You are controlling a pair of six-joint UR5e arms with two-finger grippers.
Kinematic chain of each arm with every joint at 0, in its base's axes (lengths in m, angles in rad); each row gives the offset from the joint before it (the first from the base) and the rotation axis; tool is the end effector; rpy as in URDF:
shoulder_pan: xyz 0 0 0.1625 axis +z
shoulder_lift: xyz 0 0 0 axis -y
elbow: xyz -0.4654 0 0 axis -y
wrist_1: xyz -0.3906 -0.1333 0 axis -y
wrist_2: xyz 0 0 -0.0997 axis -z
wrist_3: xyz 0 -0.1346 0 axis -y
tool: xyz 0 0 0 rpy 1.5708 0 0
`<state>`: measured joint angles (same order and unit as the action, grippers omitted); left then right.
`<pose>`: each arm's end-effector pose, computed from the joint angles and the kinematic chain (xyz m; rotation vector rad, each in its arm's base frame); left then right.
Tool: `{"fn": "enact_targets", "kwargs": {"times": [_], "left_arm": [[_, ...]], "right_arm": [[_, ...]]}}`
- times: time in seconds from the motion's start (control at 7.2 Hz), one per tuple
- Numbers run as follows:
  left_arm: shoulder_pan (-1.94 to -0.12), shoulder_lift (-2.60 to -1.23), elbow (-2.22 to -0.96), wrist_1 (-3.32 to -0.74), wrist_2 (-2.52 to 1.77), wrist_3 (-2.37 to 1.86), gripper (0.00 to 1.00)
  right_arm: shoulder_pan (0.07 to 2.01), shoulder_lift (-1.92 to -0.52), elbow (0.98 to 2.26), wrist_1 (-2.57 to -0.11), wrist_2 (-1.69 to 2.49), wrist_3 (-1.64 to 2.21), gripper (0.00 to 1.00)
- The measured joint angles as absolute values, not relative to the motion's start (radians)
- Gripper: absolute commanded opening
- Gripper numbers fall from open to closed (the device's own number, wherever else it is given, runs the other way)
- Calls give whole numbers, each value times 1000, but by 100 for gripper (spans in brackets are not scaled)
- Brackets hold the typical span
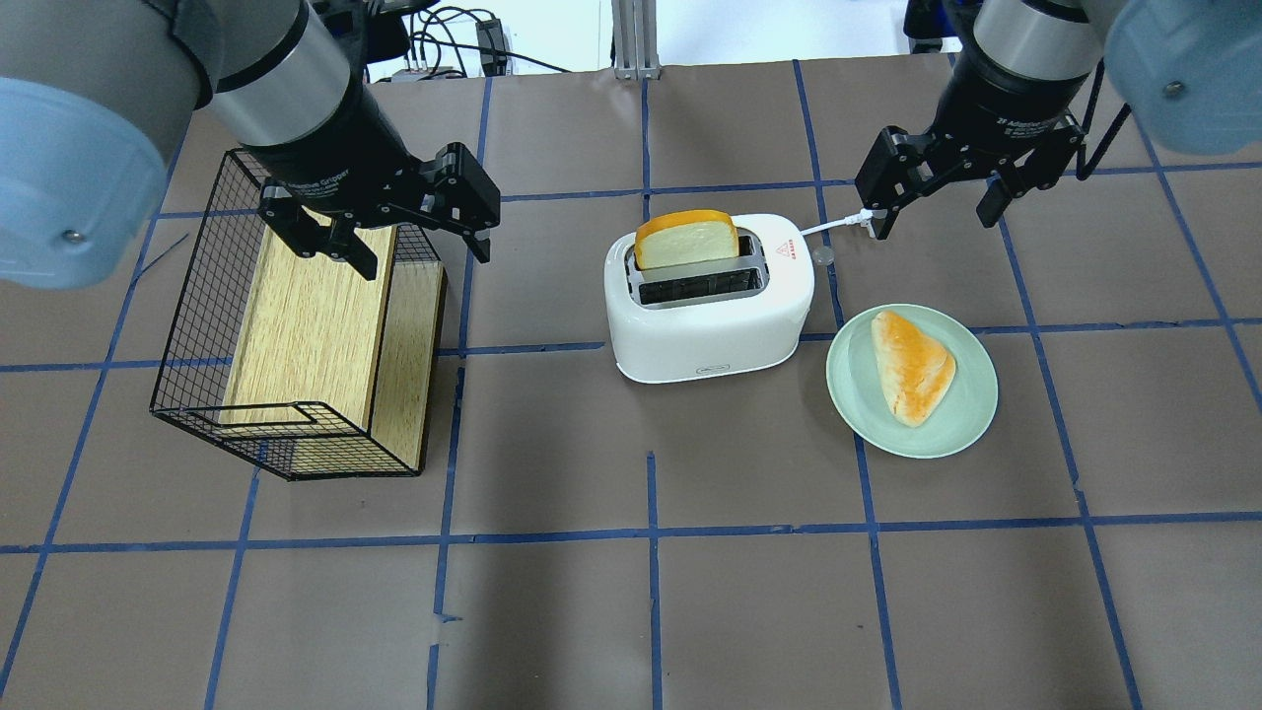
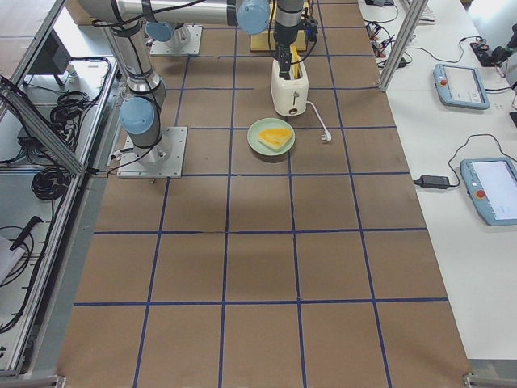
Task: Press toaster with right arm
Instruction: 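Lower the right gripper onto the toaster's side lever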
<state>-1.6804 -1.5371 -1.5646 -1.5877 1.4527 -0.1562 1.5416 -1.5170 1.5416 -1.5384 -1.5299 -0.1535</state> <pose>-0.2005 -0.4582 0.5119 0.0683 -3.0207 0.0108 0.1239 -0.5112 0.4777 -0.1904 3.0887 0.0821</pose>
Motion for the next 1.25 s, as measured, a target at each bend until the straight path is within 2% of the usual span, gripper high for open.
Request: {"fn": "enact_targets", "kwargs": {"times": [0.28,0.42,0.56,0.69,0.83,0.97,1.25], "left_arm": [[-1680,-1537,-1565,-1588,1453,-156,100],[-1680,-1537,-1565,-1588,1452,-156,100],[-1681,-1537,-1565,-1588,1452,-156,100],[-1681,-1537,-1565,-1588,1452,-156,100],[-1681,-1537,-1565,-1588,1452,-156,100],[-1680,-1537,-1565,-1588,1452,-156,100],[-1680,-1537,-1565,-1588,1452,-156,100]], "right_arm": [[1539,-1512,1545,-1542,-1528,-335,98],[1538,-1499,1549,-1553,-1529,-515,91],[1539,-1479,1560,-1584,-1532,-710,72],[1541,-1450,1584,-1651,-1532,-890,41],[1543,-1421,1618,-1738,-1532,-1014,22],[1545,-1398,1647,-1817,-1531,-1107,11],[1547,-1368,1684,-1907,-1529,-1234,7]]}}
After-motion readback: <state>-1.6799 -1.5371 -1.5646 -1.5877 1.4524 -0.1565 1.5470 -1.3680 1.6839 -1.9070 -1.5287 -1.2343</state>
